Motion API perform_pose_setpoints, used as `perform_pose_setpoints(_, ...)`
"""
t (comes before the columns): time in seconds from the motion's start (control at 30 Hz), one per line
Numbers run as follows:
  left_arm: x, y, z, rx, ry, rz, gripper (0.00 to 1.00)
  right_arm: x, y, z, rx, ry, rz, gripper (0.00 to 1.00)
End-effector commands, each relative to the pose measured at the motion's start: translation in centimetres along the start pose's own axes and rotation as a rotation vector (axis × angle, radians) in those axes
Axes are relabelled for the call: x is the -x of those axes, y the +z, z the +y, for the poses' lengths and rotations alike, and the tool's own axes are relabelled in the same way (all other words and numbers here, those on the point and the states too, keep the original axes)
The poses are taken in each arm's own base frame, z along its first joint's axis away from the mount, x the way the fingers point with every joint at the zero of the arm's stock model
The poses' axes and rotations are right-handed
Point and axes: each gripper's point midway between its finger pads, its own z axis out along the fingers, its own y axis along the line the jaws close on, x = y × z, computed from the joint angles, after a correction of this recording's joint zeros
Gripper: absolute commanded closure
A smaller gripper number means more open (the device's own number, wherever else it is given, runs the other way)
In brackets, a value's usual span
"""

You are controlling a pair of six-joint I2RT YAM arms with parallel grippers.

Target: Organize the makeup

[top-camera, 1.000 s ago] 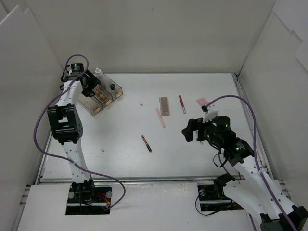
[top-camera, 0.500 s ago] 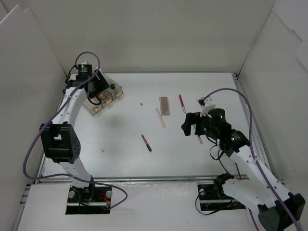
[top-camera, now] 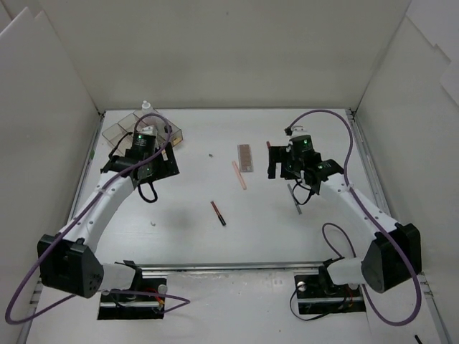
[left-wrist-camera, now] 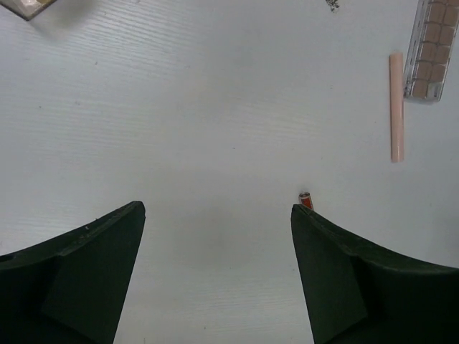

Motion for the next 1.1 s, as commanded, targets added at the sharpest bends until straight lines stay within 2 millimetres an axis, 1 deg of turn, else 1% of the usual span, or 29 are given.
perform_pose_setpoints(0.0,1.9,-3.9,0.2,-0.018,0.017,-0.125,0.21,3.6,1.7,-3.8,-0.119,0.042,-0.065,0.12)
perform_pose_setpoints(0.03,1.7,-4.7,0.3,-0.03,0.02,-0.14,0.2,4.5,2.2,-5.9,-0.144,0.073,-0.073,0.12)
perform_pose_setpoints(0.07,1.5,-5.0,0.3,-0.047,0.013,-0.14,0.19,4.6,2.8,-6.6,-0.147,0.076,-0.063,0.13)
perform_pose_setpoints(0.1,1.2,-5.0,0.7,-0.049,0.006,-0.134,0.18,4.1,4.0,-7.8,-0.148,0.082,-0.031,0.13)
perform_pose_setpoints(0.13,1.2,-5.8,0.4,-0.075,0.009,-0.153,0.17,5.0,4.4,-9.5,-0.169,0.086,-0.051,0.13)
perform_pose_setpoints(0.17,1.1,-6.0,0.7,-0.079,0.006,-0.154,0.16,5.2,4.8,-10.1,-0.176,0.071,-0.047,0.12)
perform_pose_setpoints(0.2,0.9,-6.2,0.6,-0.09,0.014,-0.151,0.12,4.7,6.0,-11.2,-0.189,0.036,-0.011,0.12)
perform_pose_setpoints(0.23,0.6,-6.4,0.9,-0.091,0.012,-0.154,0.11,5.9,6.3,-12.5,-0.201,0.036,-0.022,0.11)
perform_pose_setpoints(0.27,0.3,-6.4,0.9,-0.101,0.015,-0.146,0.1,5.1,7.8,-13.1,-0.2,0.018,0.02,0.1)
perform_pose_setpoints(0.3,-0.1,-6.4,1.0,-0.099,0.016,-0.14,0.1,6.2,7.9,-13.8,-0.178,0.03,0.013,0.1)
perform_pose_setpoints(0.33,-0.2,-6.3,1.3,-0.094,0.008,-0.139,0.1,6.3,8.4,-14.7,-0.189,0.034,0.021,0.1)
perform_pose_setpoints(0.37,-0.5,-6.3,1.3,-0.1,0.008,-0.129,0.1,5.6,9.7,-14.3,-0.151,0.021,0.054,0.1)
perform_pose_setpoints(0.4,-0.6,-6.2,1.6,-0.095,0.0,-0.125,0.09,5.6,9.9,-16.0,-0.167,0.05,0.059,0.1)
perform_pose_setpoints(0.43,-0.9,-6.1,1.6,-0.098,0.002,-0.112,0.09,6.3,10.2,-16.3,-0.148,0.024,0.05,0.09)
perform_pose_setpoints(0.47,-1.0,-6.2,1.4,-0.111,0.006,-0.102,0.1,5.4,11.3,-16.7,-0.132,0.01,0.082,0.09)
perform_pose_setpoints(0.5,-0.9,-6.3,1.3,-0.114,0.011,-0.103,0.1,6.1,11.5,-17.1,-0.125,0.007,0.075,0.09)
perform_pose_setpoints(0.53,-1.1,-6.3,1.3,-0.115,0.015,-0.096,0.09,6.1,11.9,-17.1,-0.104,-0.002,0.084,0.09)
perform_pose_setpoints(0.57,-1.2,-6.3,1.3,-0.114,0.017,-0.089,0.09,5.2,12.9,-17.6,-0.101,-0.016,0.121,0.09)
perform_pose_setpoints(0.6,-1.1,-6.5,1.3,-0.115,0.02,-0.094,0.09,5.8,13.0,-17.9,-0.099,-0.028,0.122,0.08)
perform_pose_setpoints(0.63,-1.0,-6.6,1.6,-0.106,0.013,-0.095,0.09,5.7,13.3,-17.9,-0.089,-0.037,0.135,0.08)
perform_pose_setpoints(0.67,-1.0,-6.6,1.8,-0.099,0.011,-0.097,0.08,4.7,14.1,-18.1,-0.077,-0.052,0.176,0.08)
perform_pose_setpoints(0.7,-1.1,-6.7,1.9,-0.095,0.008,-0.1,0.08,5.6,14.4,-18.2,-0.075,-0.062,0.164,0.08)
perform_pose_setpoints(0.73,-1.1,-6.7,1.9,-0.096,0.0,-0.103,0.08,5.6,14.7,-18.1,-0.062,-0.062,0.172,0.08)
perform_pose_setpoints(0.77,-1.1,-6.7,1.9,-0.098,-0.001,-0.107,0.08,5.1,15.4,-18.1,-0.049,-0.061,0.19,0.08)
perform_pose_setpoints(0.8,-1.4,-6.4,2.0,-0.096,-0.006,-0.099,0.08,5.7,15.4,-18.0,-0.039,-0.062,0.189,0.08)
perform_pose_setpoints(0.83,-1.4,-6.4,1.9,-0.099,-0.013,-0.098,0.08,5.8,15.7,-17.9,-0.036,-0.066,0.192,0.08)
perform_pose_setpoints(0.87,-1.4,-6.3,1.8,-0.103,-0.013,-0.094,0.08,5.3,16.2,-18.1,-0.03,-0.061,0.209,0.08)
perform_pose_setpoints(0.93,-1.6,-6.1,1.7,-0.104,-0.015,-0.079,0.08,5.6,16.3,-17.7,-0.011,-0.065,0.218,0.08)
perform_pose_setpoints(1.07,-1.5,-5.9,1.7,-0.101,-0.02,-0.078,0.08,4.8,16.7,-18.1,-0.018,-0.058,0.276,0.09)
